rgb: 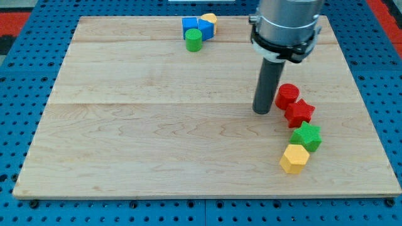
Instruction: Move the red circle to the top right of the red star
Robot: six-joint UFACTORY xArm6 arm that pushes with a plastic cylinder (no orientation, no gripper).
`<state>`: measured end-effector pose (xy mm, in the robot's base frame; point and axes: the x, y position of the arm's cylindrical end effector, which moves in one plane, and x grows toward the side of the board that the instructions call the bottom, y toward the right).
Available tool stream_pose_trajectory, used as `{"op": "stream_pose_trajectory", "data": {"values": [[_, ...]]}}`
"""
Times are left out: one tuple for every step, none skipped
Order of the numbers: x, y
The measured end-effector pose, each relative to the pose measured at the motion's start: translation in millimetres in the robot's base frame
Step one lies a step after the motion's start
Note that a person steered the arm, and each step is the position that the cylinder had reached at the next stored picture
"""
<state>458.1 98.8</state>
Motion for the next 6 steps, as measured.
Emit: {"op": "stream_pose_trajectory", "data": {"values": [[-13.5, 10.3], [-15.7, 24.8], [-15.7, 26.4], [-18.8, 37.7], [-22.2, 54.4], [-19.1, 42.6]]}}
